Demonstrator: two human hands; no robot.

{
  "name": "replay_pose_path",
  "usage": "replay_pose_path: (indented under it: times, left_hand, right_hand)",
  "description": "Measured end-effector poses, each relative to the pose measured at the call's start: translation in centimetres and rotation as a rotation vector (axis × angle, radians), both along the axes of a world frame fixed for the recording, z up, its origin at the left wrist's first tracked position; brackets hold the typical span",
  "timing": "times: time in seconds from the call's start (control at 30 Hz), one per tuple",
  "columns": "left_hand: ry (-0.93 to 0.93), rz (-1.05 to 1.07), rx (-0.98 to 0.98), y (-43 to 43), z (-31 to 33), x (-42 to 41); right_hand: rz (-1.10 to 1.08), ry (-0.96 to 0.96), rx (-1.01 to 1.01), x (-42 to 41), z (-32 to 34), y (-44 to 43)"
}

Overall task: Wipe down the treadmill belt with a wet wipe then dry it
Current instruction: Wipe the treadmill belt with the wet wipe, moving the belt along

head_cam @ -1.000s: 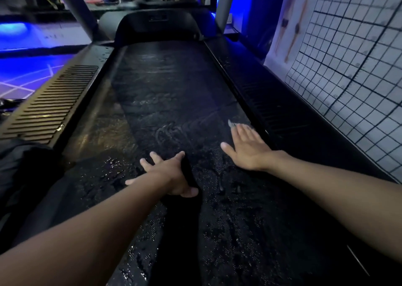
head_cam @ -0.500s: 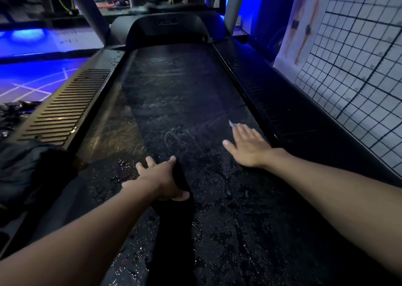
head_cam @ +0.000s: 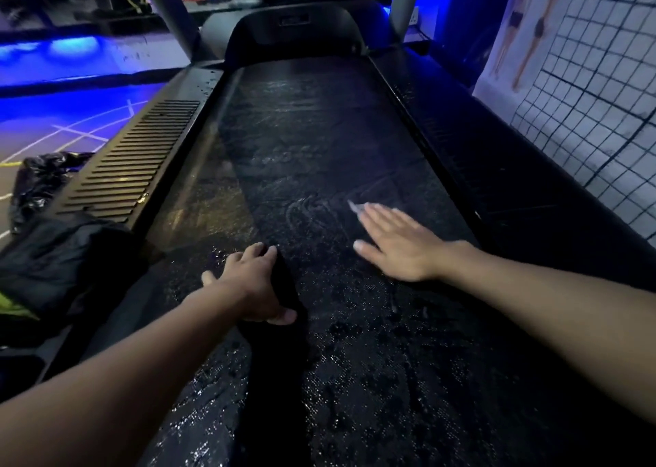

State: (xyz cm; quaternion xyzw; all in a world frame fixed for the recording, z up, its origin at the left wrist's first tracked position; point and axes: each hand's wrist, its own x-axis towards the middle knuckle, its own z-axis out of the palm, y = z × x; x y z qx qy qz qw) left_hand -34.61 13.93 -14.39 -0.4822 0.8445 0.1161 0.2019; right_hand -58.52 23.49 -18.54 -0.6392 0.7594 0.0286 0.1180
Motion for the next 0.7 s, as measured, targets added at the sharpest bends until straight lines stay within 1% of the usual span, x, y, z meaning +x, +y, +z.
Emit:
replay_pose_path:
  times: [0.03, 0.07, 0.1, 0.17, 0.23, 0.33, 0.37, 0.47, 0.5, 0.53, 0.6, 0.63, 0.67, 0.7]
  left_hand:
    - [0.01, 0.044, 0.023, 0.0, -0.1, 0.1]
    - [0.025, 0.09, 0.05, -0.1, -0.2, 0.1]
    - [0.041, 0.127, 0.077, -0.3, -0.4, 0.2]
    - [0.063, 0.151, 0.105, -0.7, -0.8, 0.1]
    - [0.089, 0.154, 0.096, -0.8, -0.9, 0.1]
    - [0.098, 0.16, 0.11, -0.6, -0.8, 0.0]
    - [0.104, 0.162, 0.114, -0.6, -0.7, -0.1]
    - [0.102, 0.166, 0.111, -0.6, -0.6, -0.3]
    - [0.101, 0.167, 0.113, -0.6, -0.6, -0.3]
    - [0.105, 0.171, 0.119, -0.5, -0.6, -0.3]
    - [0.116, 0.174, 0.134, -0.4, -0.6, -0.3]
    - [0.119, 0.173, 0.131, -0.4, -0.6, -0.2]
    - [0.12, 0.171, 0.124, -0.5, -0.6, -0.2]
    - [0.119, 0.171, 0.121, -0.5, -0.7, -0.2]
  right_hand:
    - [-0.076, -0.008, -0.006, -0.3, 0.1, -0.9]
    - [-0.102, -0.012, -0.026, 0.0, 0.2, -1.5]
    - [-0.054, -0.012, -0.039, 0.8, 0.2, -1.5]
    - [0.115, -0.001, -0.033, 2.6, -0.3, -0.3]
    - [0.191, 0.01, -0.025, 2.6, -0.1, 0.0]
    - [-0.026, 0.003, -0.007, 1.0, 0.5, -2.3]
    - [-0.019, -0.001, -0.019, 1.5, 0.5, -2.7]
    - [0.216, -0.021, -0.039, 4.5, -0.5, -1.3]
    - [0.25, -0.018, -0.04, 4.6, -0.4, -1.1]
    - [0.236, -0.004, -0.037, 4.1, -0.2, -1.7]
    - [0.05, 0.007, -0.024, 2.8, 0.3, -3.6]
    - [-0.008, 0.005, -0.032, 2.9, 0.4, -4.4]
    - [0.014, 0.003, -0.042, 3.6, 0.4, -4.7]
    - [0.086, 0.0, -0.043, 4.6, 0.2, -4.4]
